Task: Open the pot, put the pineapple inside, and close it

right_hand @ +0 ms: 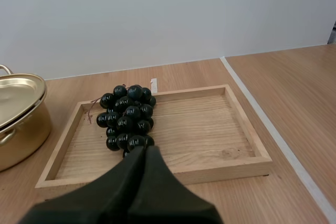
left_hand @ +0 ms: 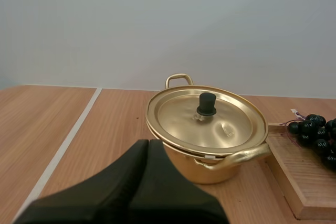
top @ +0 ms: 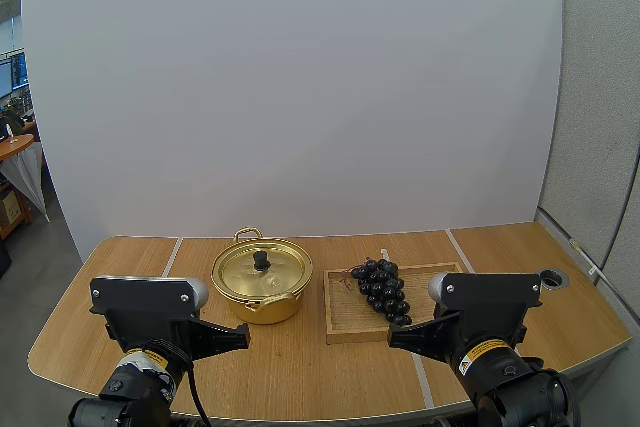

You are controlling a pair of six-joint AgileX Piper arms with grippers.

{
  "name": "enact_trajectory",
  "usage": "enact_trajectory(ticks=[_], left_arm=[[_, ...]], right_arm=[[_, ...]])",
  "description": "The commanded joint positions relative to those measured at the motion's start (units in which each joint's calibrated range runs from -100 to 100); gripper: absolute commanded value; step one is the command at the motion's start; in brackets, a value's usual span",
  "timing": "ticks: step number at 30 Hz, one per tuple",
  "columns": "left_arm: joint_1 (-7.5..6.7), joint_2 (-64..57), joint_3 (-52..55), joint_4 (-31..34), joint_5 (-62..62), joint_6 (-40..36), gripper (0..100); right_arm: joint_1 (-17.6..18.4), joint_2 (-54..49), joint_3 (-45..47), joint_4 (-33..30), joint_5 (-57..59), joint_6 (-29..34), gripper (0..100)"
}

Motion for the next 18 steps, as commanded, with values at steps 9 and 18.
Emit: enact_trajectory(ticks=[9,18], left_arm=[[0.08,-0.28,0.1,2.3,1.44,-3.18,0],[0.08,-0.28,0.1,2.45,1.95,-2.51,0]], right_arm=[[0.05,-0.28,0.0,0.27,0.16,-0.95,0],[0.05,-0.28,0.0,0.38,0.16,-0.95,0]])
